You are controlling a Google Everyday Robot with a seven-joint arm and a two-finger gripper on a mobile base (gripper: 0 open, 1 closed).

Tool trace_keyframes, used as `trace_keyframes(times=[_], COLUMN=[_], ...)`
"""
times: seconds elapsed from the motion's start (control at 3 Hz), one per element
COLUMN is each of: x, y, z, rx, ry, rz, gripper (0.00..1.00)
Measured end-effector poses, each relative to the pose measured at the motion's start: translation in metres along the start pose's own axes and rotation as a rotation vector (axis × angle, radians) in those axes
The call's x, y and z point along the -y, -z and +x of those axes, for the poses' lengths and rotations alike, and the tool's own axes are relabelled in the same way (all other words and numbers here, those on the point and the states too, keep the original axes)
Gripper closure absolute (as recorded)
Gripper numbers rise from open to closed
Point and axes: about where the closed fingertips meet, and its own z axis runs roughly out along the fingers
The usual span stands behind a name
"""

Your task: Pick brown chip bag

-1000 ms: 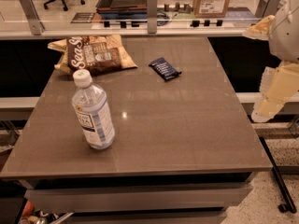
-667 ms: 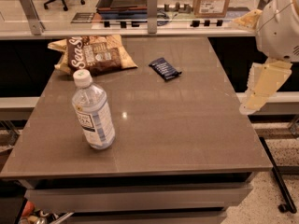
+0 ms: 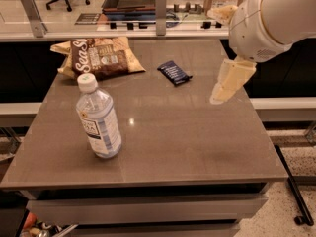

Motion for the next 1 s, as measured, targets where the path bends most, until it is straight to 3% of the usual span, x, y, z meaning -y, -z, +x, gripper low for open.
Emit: trace_keyframes(times=[0.33,0.67,1.0], x=[0.016,0.026,0.035], y=[-0.03,-0.059,-0.089], z=[-0.023,-0.044,-0.063], rx=[0.042,0.088,0.133], ry=[-0.015,-0.039,-0.045], rz=[0.066,0.097,0.09], gripper=[0.0,0.0,0.0])
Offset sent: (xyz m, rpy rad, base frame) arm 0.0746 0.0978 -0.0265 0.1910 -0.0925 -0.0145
